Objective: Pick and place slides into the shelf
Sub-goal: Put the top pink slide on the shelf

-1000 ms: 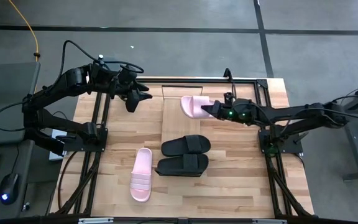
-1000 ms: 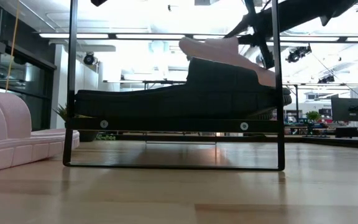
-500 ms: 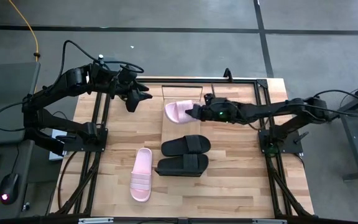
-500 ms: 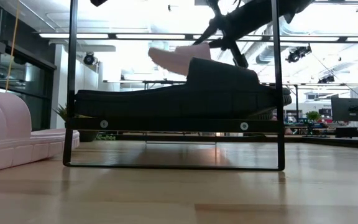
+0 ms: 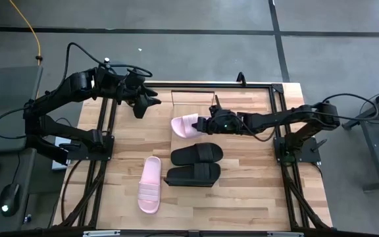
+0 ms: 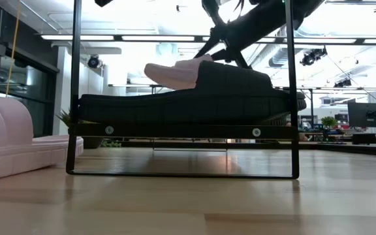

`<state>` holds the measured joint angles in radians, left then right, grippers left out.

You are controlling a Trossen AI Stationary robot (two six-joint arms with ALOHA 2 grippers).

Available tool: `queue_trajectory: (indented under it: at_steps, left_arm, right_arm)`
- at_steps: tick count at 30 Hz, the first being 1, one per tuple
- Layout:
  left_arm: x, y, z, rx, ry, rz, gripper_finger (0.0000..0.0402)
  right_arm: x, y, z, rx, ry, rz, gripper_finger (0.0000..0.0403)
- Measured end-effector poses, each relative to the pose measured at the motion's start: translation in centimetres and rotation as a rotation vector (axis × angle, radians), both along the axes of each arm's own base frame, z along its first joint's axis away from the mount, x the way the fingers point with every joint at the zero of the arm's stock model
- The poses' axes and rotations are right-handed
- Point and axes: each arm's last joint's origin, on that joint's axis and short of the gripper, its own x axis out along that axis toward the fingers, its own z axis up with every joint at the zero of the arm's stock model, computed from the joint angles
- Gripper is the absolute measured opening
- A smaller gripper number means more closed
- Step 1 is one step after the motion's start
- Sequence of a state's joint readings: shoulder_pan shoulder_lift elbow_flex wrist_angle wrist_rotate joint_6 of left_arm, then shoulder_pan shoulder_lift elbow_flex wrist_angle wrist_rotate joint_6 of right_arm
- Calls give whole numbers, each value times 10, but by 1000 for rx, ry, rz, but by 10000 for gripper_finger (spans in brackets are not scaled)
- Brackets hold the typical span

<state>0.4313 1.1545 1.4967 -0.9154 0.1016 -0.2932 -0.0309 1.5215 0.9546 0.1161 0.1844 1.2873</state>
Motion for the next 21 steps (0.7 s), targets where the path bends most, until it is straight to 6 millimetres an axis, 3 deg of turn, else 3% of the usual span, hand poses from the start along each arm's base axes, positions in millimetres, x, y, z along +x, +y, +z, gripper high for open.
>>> queue_trajectory:
  at_steps: [12, 21]
  left_arm:
    - [0, 0, 0, 2, 2, 4, 179]
    - [0, 0, 0, 2, 2, 4, 179]
  right_arm:
    - [14, 5, -21, 21, 10, 6, 0]
    - [18, 5, -25, 60, -8, -4, 0]
